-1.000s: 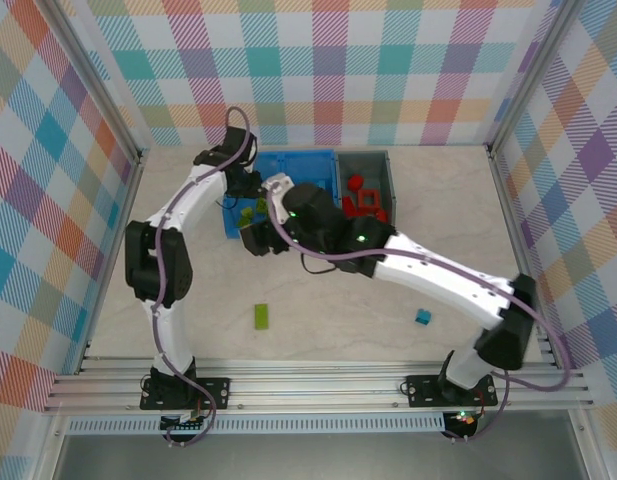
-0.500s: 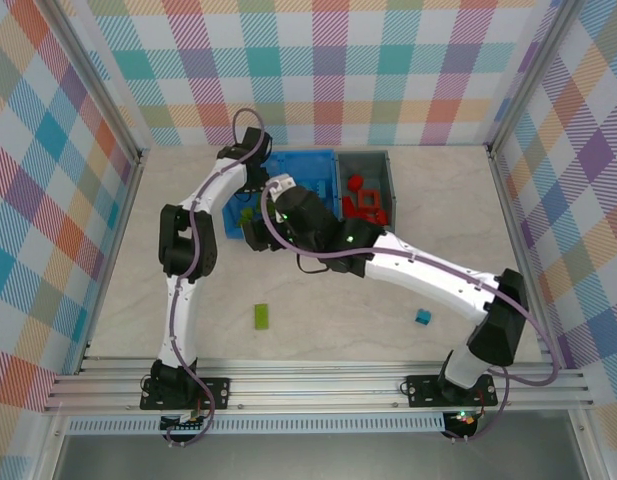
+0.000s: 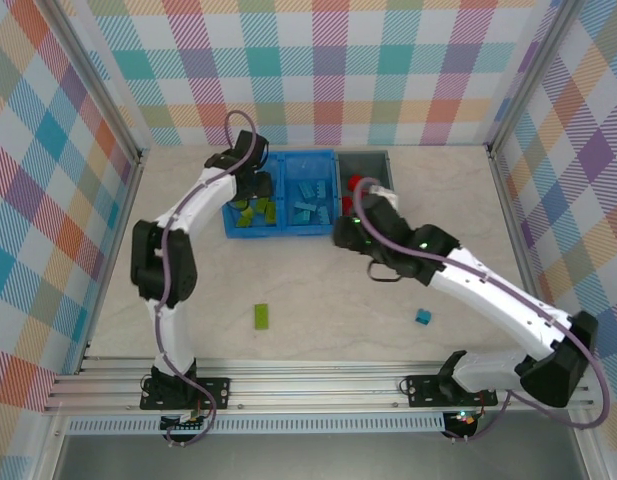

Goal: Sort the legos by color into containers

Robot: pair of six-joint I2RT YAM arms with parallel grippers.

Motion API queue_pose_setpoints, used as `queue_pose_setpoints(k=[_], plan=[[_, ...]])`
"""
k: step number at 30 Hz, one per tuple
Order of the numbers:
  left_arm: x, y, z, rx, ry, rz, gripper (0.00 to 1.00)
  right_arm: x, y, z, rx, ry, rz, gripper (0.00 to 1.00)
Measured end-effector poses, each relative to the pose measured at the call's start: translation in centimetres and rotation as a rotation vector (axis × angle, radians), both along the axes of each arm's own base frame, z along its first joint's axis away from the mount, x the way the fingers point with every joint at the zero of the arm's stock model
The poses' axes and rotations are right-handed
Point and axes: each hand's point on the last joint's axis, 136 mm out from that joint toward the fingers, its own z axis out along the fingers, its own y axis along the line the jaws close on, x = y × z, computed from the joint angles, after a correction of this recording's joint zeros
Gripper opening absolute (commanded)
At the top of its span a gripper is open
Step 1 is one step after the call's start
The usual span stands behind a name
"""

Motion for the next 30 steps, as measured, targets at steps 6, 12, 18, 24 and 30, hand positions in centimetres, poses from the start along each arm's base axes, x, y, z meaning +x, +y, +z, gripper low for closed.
queue_pose_setpoints(k=[6,12,18,24,30], plan=[[-11.5,-9.3,9.7,-0.204,-0.234,-0.237,0.66,-5.6,-11.1,-11.5,-0.100,0.418,-0.275,0.84],[-23.3,-16.3,7.6,-0.326,-0.202,-0.456,0.67,-8.9,-13.1,-15.4,-0.083,0.619,-0.337,0.86],[-29.5,-18.1,2.4,-0.276,-0.111,-0.522,0.66,-9.4,-13.1,-17.4,-0.083,0.701,-0.345,0.85],[-30.8,-18.4,3.1,-0.309,-0.133,-0.513,0.66,-10.2,-13.8,-18.3,-0.105,0.730,-0.365,0.83],[-30.3,-18.0,3.9,-0.312,-0.168,-0.488,0.65,-10.7,-14.3,-19.7,-0.124,0.762,-0.373,0.72]])
